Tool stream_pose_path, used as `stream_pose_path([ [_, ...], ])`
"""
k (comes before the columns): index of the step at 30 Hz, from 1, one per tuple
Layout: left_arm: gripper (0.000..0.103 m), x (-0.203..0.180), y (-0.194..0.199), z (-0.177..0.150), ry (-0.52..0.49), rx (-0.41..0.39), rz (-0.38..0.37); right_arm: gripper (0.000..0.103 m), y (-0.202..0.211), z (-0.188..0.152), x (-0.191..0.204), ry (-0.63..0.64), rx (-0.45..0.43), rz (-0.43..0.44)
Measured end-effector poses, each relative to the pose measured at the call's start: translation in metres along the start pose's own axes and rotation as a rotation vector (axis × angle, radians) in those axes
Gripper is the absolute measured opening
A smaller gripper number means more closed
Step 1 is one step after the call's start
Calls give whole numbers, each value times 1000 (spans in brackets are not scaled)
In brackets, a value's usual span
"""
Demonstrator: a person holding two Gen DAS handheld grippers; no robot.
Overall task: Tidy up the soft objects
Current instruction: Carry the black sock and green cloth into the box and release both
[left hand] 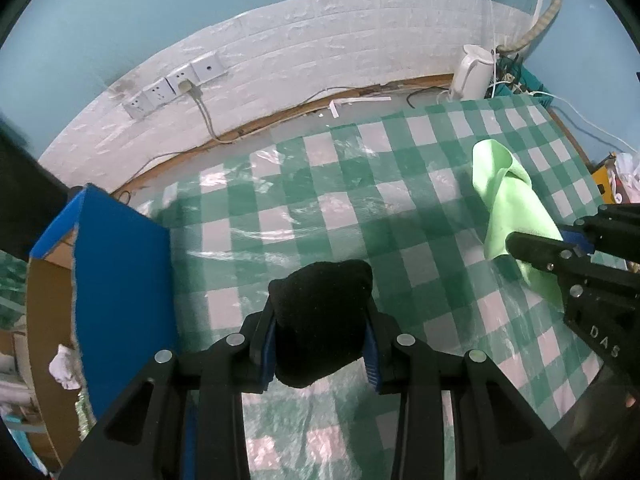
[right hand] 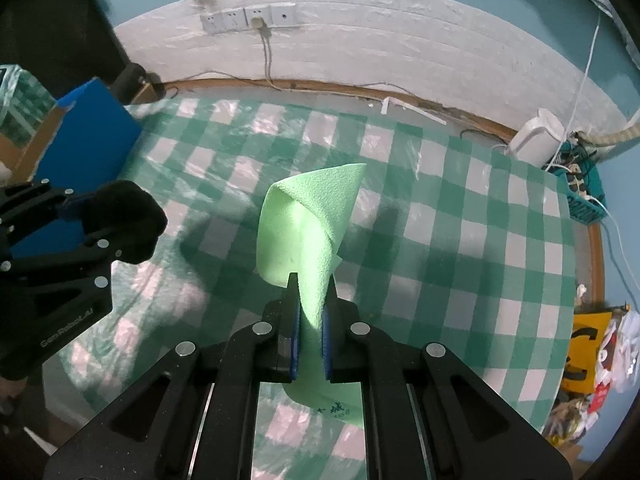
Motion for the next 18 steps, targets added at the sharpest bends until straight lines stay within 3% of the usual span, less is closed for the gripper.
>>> stream_pose_path([
  [18, 35, 36, 48, -37, 22, -47, 47, 7, 40, 1, 44, 75, -53, 43],
])
Point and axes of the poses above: each gripper's, at about its wrist camera, not at the fingertips, and y roughly against the way its jaws point, x to its left, z to its top, the point moved 4 cm from there along -y, roughly the way its jaws point, and after that the axes turned 11 degrees about z, right-handed, at the moved point
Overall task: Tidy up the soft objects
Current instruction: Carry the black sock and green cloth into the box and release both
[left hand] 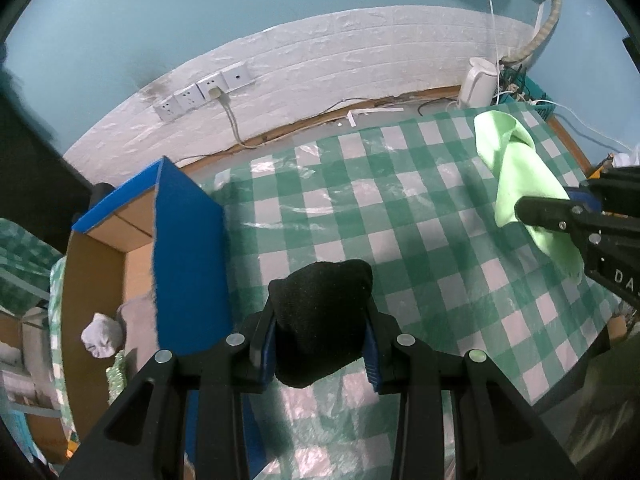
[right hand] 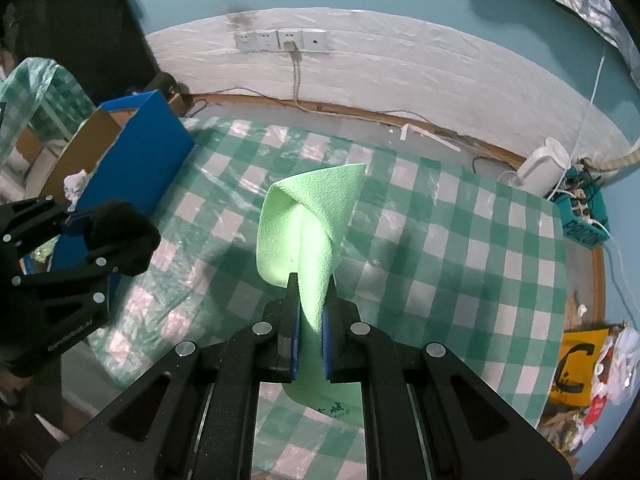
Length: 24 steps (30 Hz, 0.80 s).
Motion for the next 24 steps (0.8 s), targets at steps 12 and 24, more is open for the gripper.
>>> stream_pose_path([
  [12, 35, 37, 22, -14, 22, -49, 61, 7, 5, 20, 50, 77, -18, 37],
  [24, 35, 102, 30, -34, 135, -51, 106, 7, -7, 46, 116, 173, -14, 99],
])
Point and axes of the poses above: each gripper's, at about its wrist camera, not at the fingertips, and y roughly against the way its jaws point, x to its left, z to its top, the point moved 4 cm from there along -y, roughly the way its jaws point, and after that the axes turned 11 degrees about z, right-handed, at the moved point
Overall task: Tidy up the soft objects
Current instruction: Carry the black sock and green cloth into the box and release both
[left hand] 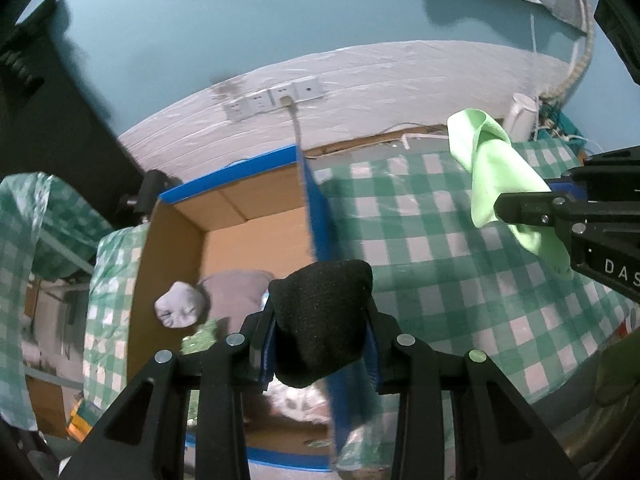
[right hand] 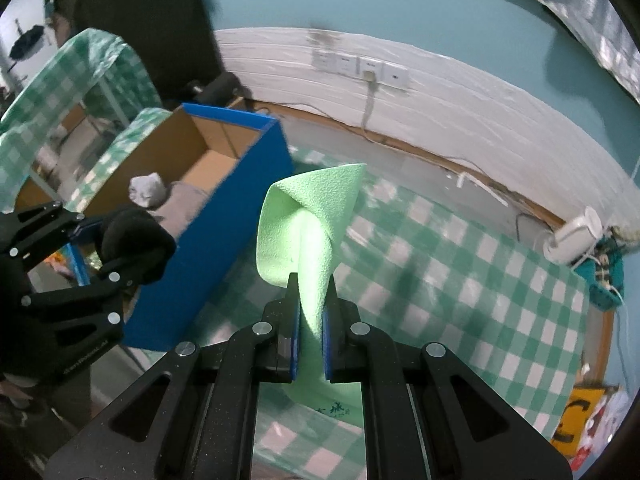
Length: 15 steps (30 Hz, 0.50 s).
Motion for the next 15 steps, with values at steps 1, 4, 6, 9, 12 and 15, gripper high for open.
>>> stream_pose_path([
  [1, 35, 5, -1, -1, 10, 2, 5, 7, -2, 3, 6, 10, 1, 7],
  [4, 35, 21, -5, -6, 39, 12, 15, 7, -9, 13, 21, 34, 7, 24],
  [6, 35, 31, -7, -9, 57, 17, 19, 7, -15, 19, 31, 47, 11, 34],
  [9, 35, 43, -11, -14, 84, 28, 26, 7, -23, 28, 46, 67, 16, 52],
  [12, 35, 59, -17, -21, 117, 45, 31, 7, -31, 37, 59, 85, 20, 67],
  [15, 35, 73, -25, -27, 145, 63, 39, 7, -39, 46, 74, 104, 26, 84],
])
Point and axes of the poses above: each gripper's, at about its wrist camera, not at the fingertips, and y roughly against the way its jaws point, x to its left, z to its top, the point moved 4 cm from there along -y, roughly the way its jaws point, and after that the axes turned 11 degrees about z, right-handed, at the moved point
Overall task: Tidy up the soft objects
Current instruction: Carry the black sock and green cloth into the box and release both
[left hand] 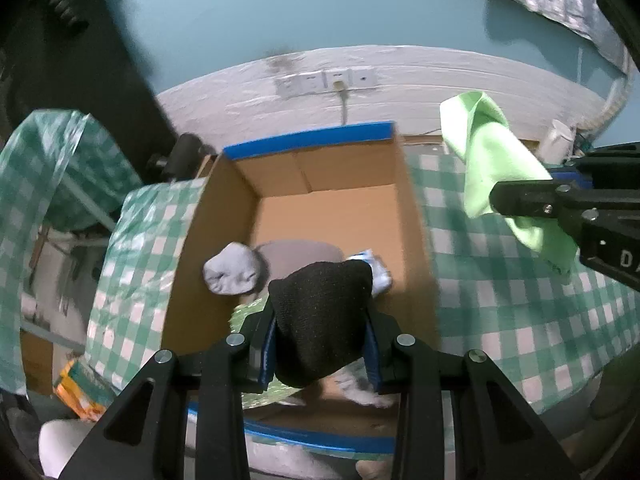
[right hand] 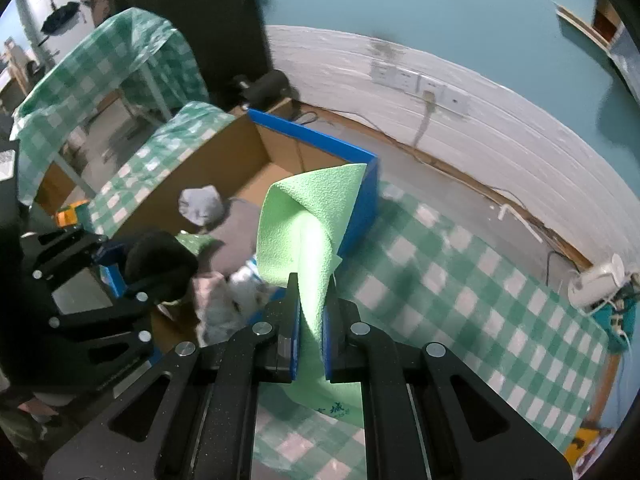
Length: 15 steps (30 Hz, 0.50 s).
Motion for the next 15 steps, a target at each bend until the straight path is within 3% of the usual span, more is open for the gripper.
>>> stream_pose_path([
  [15, 35, 52, -36, -19, 137, 92, 6, 7, -57, 29, 47, 49, 70, 78],
])
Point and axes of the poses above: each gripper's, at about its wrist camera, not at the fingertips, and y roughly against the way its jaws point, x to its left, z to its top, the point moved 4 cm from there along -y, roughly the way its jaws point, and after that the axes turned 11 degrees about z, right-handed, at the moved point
